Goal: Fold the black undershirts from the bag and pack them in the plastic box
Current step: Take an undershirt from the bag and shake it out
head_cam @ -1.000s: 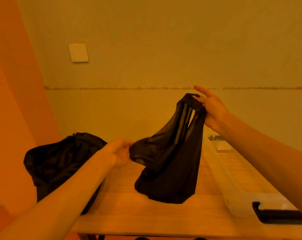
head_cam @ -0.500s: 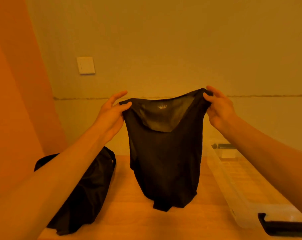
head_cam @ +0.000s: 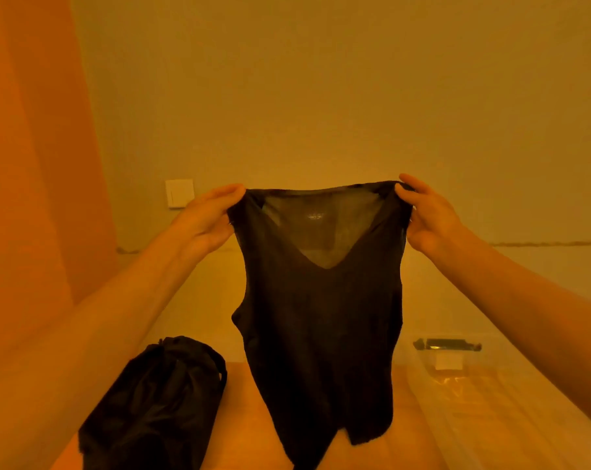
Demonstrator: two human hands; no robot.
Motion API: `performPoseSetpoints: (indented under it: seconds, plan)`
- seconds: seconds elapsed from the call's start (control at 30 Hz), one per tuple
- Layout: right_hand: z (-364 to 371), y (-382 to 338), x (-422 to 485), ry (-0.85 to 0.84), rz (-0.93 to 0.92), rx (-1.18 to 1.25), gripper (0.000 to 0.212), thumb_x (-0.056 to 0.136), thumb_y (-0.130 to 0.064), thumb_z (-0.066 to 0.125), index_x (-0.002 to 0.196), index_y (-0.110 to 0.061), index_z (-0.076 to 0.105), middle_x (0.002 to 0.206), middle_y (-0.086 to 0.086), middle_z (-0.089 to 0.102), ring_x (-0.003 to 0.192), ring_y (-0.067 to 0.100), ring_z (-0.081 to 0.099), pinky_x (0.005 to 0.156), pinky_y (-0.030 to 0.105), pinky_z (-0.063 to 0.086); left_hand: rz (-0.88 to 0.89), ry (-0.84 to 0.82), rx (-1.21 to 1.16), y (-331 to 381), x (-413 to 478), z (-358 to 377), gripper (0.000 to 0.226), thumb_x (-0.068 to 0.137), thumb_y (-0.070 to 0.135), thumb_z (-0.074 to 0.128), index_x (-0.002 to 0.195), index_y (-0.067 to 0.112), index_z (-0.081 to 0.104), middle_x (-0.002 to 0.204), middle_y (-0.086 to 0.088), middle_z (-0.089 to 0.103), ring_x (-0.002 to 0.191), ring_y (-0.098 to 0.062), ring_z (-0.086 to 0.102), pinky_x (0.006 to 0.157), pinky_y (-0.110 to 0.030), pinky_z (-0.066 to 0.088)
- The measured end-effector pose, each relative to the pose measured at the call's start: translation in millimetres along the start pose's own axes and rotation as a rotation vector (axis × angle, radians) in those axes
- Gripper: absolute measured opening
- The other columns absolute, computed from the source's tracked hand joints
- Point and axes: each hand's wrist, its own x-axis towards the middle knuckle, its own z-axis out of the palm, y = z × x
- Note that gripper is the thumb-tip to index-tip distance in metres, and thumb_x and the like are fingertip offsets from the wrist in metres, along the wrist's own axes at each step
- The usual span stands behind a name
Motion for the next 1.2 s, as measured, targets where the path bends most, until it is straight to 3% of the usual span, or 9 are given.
performPoseSetpoints:
  seconds: [0.07, 0.17, 0.27, 0.4, 0.53, 0.73, 0.93, 1.03, 1.2]
  plan:
    - [6, -21, 8, 0.008, -0.054, -0.026, 0.03, 0.092, -0.008, 0.07, 0.121, -0.019, 0.069, 0.116, 0.003, 0.069, 0.104, 0.015, 0.068, 0.073, 0.022, 0.057, 0.066, -0.024, 0.001, 22, 6, 5, 0.025, 0.089, -0.008, 0.066, 0.103, 0.013, 0.069, 0.09, -0.005, 0.075, 0.086, -0.016, 0.072, 0.071, -0.023, 0.059]
    - [18, -53, 19, 0.004, -0.18, -0.14, 0.026, 0.089, -0.007, 0.073, 0.114, -0.015, 0.073, 0.114, 0.009, 0.071, 0.107, 0.021, 0.069, 0.082, 0.026, 0.057, 0.331, 0.038, 0.344, 50, 8, 13, 0.031, 0.083, -0.009, 0.074, 0.109, 0.009, 0.073, 0.103, -0.008, 0.073, 0.098, -0.019, 0.071, 0.078, -0.021, 0.057]
    - [28, -78, 25, 0.001, -0.322, -0.349, 0.013, 0.088, -0.014, 0.077, 0.1, -0.015, 0.076, 0.107, 0.011, 0.073, 0.105, 0.026, 0.069, 0.089, 0.034, 0.058, 0.495, 0.109, 0.556, 76, 10, 21, 0.022, 0.085, 0.003, 0.078, 0.105, 0.013, 0.076, 0.101, -0.003, 0.073, 0.098, -0.015, 0.07, 0.083, -0.024, 0.059]
    - [39, -103, 25, 0.011, -0.424, -0.534, 0.004, 0.091, -0.021, 0.075, 0.088, -0.019, 0.075, 0.093, 0.004, 0.071, 0.091, 0.021, 0.068, 0.081, 0.034, 0.058, 0.625, 0.146, 0.738, 101, 17, 25, 0.006, 0.086, 0.017, 0.081, 0.09, 0.02, 0.076, 0.095, -0.009, 0.073, 0.086, -0.018, 0.066, 0.081, -0.038, 0.056]
    - [44, -119, 22, 0.018, -0.474, -0.586, 0.008, 0.094, -0.024, 0.071, 0.097, -0.017, 0.074, 0.091, -0.003, 0.066, 0.082, 0.007, 0.059, 0.067, 0.022, 0.045, 0.676, 0.145, 0.817, 121, 14, 30, 0.009, 0.09, 0.026, 0.076, 0.089, 0.018, 0.073, 0.093, 0.0, 0.066, 0.081, -0.013, 0.06, 0.068, -0.026, 0.048]
    - [47, -137, 20, -0.018, -0.514, -0.633, 0.01, 0.099, -0.027, 0.063, 0.099, -0.018, 0.068, 0.088, -0.002, 0.065, 0.084, 0.012, 0.059, 0.07, 0.024, 0.046, 0.744, -0.043, 0.812, 129, 4, 24, 0.007, 0.095, 0.02, 0.071, 0.097, 0.014, 0.069, 0.08, 0.001, 0.067, 0.07, -0.001, 0.061, 0.065, -0.013, 0.047]
    - [33, -149, 8, -0.137, -0.6, -0.944, 0.014, 0.095, -0.028, 0.069, 0.1, -0.017, 0.076, 0.091, 0.001, 0.072, 0.083, 0.008, 0.064, 0.072, 0.023, 0.047, 0.761, -0.362, 1.147, 137, -10, -1, 0.02, 0.071, 0.031, 0.083, 0.088, 0.022, 0.079, 0.065, -0.005, 0.061, 0.058, -0.011, 0.055, 0.06, -0.028, 0.045]
    - [28, -149, 8, -0.136, -0.565, -0.96, 0.019, 0.097, -0.031, 0.066, 0.096, -0.013, 0.073, 0.084, 0.001, 0.068, 0.074, 0.009, 0.058, 0.067, 0.025, 0.042, 0.763, -0.349, 1.146, 134, -16, -1, 0.006, 0.082, 0.026, 0.08, 0.083, 0.022, 0.076, 0.074, -0.003, 0.068, 0.072, -0.021, 0.065, 0.069, -0.04, 0.052]
    - [30, -146, 3, -0.225, -0.467, -0.839, 0.02, 0.102, -0.028, 0.059, 0.089, -0.014, 0.065, 0.09, 0.004, 0.063, 0.087, 0.016, 0.057, 0.082, 0.035, 0.045, 0.676, -0.196, 0.864, 126, -27, 17, 0.021, 0.1, 0.027, 0.062, 0.091, 0.009, 0.07, 0.082, 0.0, 0.066, 0.079, -0.006, 0.06, 0.074, -0.025, 0.046]
